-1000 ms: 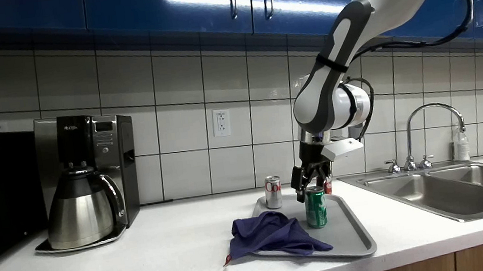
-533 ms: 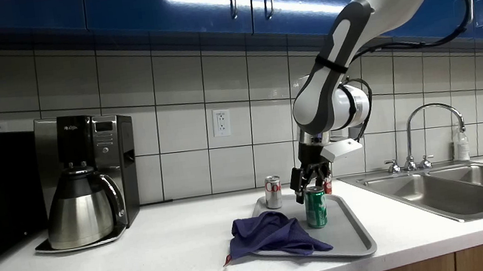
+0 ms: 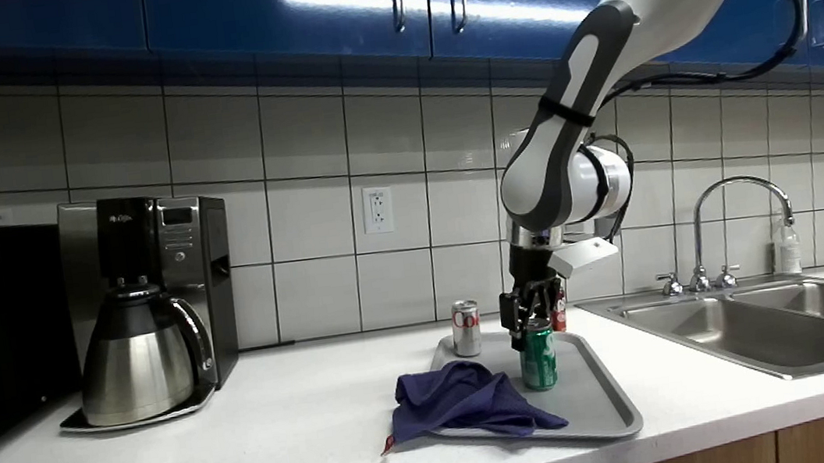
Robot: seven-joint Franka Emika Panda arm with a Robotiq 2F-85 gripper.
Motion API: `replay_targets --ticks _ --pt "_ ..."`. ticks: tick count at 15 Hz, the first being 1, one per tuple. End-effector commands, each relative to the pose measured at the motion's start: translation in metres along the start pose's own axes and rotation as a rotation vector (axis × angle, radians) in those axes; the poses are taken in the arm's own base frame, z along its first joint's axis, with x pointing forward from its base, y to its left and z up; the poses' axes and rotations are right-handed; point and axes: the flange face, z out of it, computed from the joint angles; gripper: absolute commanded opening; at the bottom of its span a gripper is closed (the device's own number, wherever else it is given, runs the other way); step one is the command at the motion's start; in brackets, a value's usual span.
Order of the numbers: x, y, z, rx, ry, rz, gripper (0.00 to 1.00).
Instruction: Remove the green and grey cans from the tray
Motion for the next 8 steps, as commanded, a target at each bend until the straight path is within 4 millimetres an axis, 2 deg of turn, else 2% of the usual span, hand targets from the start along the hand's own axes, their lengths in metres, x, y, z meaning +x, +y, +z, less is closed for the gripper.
replay_targets --ticks 1,8 --pt "0.0008 0.0039 -0.0036 -0.010 -0.013 -0.024 0.38" --pt "-0.0003 0.0059 -0.0122 -0.013 0.004 -0.020 0.38"
